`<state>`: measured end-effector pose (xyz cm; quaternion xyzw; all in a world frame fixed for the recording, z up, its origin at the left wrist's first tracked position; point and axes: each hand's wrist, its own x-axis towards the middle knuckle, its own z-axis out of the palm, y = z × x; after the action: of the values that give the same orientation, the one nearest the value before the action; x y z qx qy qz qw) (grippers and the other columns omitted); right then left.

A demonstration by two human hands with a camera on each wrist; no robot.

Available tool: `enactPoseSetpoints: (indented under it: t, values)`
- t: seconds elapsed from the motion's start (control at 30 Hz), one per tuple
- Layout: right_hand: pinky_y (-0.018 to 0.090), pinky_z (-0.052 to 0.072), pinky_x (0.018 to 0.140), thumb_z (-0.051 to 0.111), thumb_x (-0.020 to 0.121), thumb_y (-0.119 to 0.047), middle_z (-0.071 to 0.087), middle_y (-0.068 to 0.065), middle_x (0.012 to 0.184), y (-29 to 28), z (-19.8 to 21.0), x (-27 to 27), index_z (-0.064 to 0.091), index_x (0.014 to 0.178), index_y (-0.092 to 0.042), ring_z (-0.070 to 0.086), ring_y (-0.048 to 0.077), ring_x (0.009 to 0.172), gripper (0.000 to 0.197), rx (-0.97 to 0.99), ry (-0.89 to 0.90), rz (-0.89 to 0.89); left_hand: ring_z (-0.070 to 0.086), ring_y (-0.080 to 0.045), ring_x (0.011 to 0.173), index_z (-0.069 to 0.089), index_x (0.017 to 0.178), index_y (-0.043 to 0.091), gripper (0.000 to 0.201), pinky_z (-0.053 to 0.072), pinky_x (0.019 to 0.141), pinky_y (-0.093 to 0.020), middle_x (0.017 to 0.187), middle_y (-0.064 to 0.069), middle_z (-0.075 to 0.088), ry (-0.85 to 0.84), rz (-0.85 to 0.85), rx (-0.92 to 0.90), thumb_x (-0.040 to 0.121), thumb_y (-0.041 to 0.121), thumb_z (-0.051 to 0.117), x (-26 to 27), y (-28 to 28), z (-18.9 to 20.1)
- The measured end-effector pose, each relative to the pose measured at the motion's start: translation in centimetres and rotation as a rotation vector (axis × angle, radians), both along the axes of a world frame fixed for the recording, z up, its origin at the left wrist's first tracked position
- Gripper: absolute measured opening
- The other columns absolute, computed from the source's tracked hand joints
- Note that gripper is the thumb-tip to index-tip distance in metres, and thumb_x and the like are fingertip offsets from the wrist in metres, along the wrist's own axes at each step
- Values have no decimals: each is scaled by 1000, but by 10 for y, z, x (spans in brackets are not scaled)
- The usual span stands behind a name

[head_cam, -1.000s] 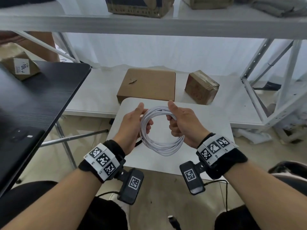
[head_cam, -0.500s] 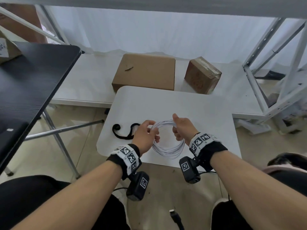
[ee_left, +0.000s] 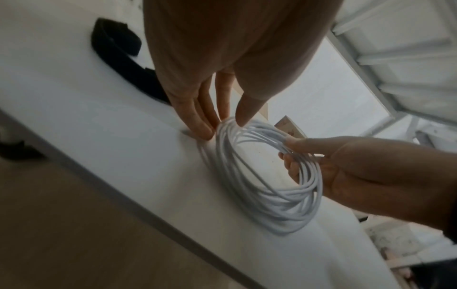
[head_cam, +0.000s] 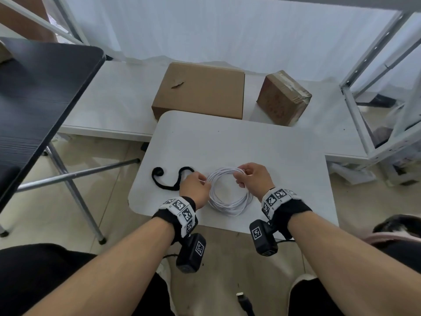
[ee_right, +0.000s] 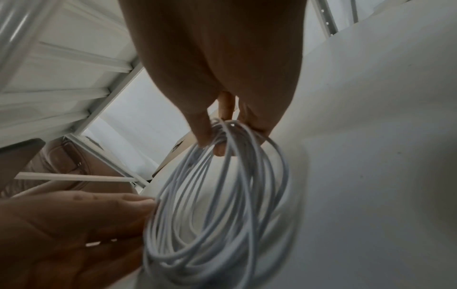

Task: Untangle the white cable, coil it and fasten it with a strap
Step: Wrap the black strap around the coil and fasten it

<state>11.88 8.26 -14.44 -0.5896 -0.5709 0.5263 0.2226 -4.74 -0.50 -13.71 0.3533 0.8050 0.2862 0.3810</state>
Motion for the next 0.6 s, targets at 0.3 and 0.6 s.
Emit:
enactPoseSetpoints:
  t: [0.3, 0.6]
  values:
    - [39, 53, 89, 71, 86, -19, 75, 9, 87, 3, -2, 2, 75, 91, -15, 69, 27, 88, 8, 102, -286, 91, 63, -28, 100, 66, 110, 16, 22, 52, 89, -36, 116, -10, 65, 298, -38, -8, 89, 19, 61, -22, -3, 0]
    - [32, 41, 103, 69, 90, -36, 66, 9, 125, 6, 6, 3, 68, 121, -13, 57, 25, 121, 39, 111, -468, 106, 58, -33, 111, 50, 125, 8, 34, 47, 77, -39, 123, -13, 58, 518, -163, -178, 92, 14, 55, -24, -3, -1]
